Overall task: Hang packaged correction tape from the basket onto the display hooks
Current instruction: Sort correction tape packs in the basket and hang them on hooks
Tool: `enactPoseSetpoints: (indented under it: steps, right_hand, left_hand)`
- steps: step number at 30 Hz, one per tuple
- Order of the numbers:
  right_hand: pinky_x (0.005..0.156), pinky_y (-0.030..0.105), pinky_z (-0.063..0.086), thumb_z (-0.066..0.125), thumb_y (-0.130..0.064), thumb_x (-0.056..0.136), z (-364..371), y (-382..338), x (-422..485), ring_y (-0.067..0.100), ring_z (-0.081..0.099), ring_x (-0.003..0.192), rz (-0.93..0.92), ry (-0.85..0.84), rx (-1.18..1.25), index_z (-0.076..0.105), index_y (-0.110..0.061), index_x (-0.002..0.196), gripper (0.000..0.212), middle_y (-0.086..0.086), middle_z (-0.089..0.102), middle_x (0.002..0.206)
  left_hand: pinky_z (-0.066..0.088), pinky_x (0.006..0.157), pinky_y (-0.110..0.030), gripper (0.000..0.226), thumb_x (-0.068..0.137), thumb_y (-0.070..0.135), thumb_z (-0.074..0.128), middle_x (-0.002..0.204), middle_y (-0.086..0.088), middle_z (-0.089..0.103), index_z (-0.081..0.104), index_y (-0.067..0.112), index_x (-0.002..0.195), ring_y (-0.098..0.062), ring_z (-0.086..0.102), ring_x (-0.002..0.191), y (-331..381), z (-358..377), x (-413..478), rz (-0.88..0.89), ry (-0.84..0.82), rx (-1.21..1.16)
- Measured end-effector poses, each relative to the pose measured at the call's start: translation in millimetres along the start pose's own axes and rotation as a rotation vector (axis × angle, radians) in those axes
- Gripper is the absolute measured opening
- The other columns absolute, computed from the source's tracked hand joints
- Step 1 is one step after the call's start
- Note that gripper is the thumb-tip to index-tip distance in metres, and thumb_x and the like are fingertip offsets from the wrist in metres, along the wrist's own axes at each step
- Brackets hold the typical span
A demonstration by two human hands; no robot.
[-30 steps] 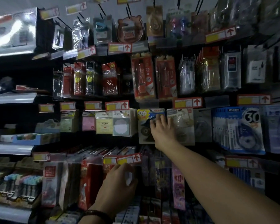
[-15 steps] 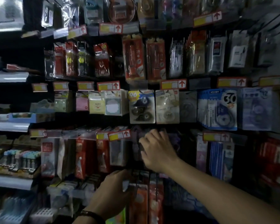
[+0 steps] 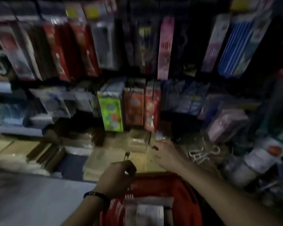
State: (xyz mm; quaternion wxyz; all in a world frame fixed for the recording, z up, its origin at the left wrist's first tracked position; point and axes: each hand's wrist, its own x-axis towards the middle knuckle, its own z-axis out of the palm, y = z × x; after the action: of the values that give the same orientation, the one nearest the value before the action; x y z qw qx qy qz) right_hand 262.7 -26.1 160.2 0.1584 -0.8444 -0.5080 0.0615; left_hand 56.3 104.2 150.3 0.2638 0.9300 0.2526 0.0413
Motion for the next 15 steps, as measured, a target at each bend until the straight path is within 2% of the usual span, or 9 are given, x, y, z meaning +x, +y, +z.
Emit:
enactPoseSetpoints:
  steps: [2, 4, 8, 11, 13, 15]
  right_hand:
    - [0.081, 0.039, 0.057, 0.061, -0.040, 0.085, 47.9, 13.1, -8.4, 0.018, 0.062, 0.104, 0.080, -0.072, 0.059, 0.060, -0.034, 0.116, 0.032, -0.007, 0.062, 0.117]
    - [0.081, 0.034, 0.057, 0.068, -0.035, 0.086, 91.9, 25.8, -15.9, 0.015, 0.064, 0.104, 0.144, -0.135, 0.112, 0.065, -0.029, 0.118, 0.033, -0.007, 0.064, 0.117]
    - [0.081, 0.033, 0.057, 0.077, -0.021, 0.085, 182.8, 55.4, -32.5, 0.015, 0.065, 0.095, 0.341, -0.283, 0.241, 0.068, -0.024, 0.108, 0.025, -0.004, 0.066, 0.104]
    - [0.075, 0.029, 0.051, 0.078, -0.022, 0.084, 247.0, 76.1, -43.3, 0.019, 0.067, 0.093, 0.482, -0.377, 0.259, 0.062, -0.027, 0.095, 0.020, -0.007, 0.063, 0.093]
    - [0.072, 0.026, 0.043, 0.079, -0.021, 0.085, 288.6, 87.8, -49.6, 0.022, 0.068, 0.098, 0.600, -0.423, 0.308, 0.065, -0.022, 0.101, 0.022, -0.002, 0.065, 0.095]
    - [0.078, 0.025, 0.042, 0.078, -0.022, 0.086, 329.4, 101.1, -56.0, 0.026, 0.067, 0.109, 0.708, -0.450, 0.376, 0.067, -0.015, 0.115, 0.032, 0.005, 0.068, 0.110]
  left_hand:
    - [0.059, 0.083, -0.034, 0.014, 0.099, 0.036, 0.061, 0.104, 0.011, 0.076, 0.072, 0.030, 0.106, -0.011, 0.071, 0.095, -23.2, 36.9, -1.5, -0.065, -0.075, -0.002]
    - [0.058, 0.084, -0.034, 0.017, 0.098, 0.036, 0.061, 0.107, 0.009, 0.076, 0.072, 0.028, 0.109, -0.014, 0.071, 0.099, -42.8, 72.1, -1.4, -0.111, -0.129, -0.012]
    - [0.055, 0.093, -0.031, 0.022, 0.097, 0.040, 0.062, 0.118, 0.011, 0.074, 0.070, 0.034, 0.117, -0.011, 0.069, 0.110, -65.1, 136.1, -2.8, -0.196, -0.263, -0.041]
    - [0.056, 0.099, -0.034, 0.026, 0.099, 0.044, 0.058, 0.127, 0.009, 0.071, 0.062, 0.038, 0.123, -0.013, 0.067, 0.115, -80.5, 173.4, -11.4, -0.257, -0.395, -0.057]
    - [0.054, 0.103, -0.040, 0.036, 0.101, 0.049, 0.053, 0.135, 0.002, 0.068, 0.059, 0.033, 0.133, -0.022, 0.066, 0.122, -85.4, 187.7, -13.0, -0.295, -0.571, -0.030]
    - [0.053, 0.105, -0.043, 0.043, 0.106, 0.050, 0.045, 0.142, -0.005, 0.063, 0.055, 0.029, 0.142, -0.029, 0.064, 0.128, -84.1, 195.0, -8.8, -0.269, -0.731, 0.049]
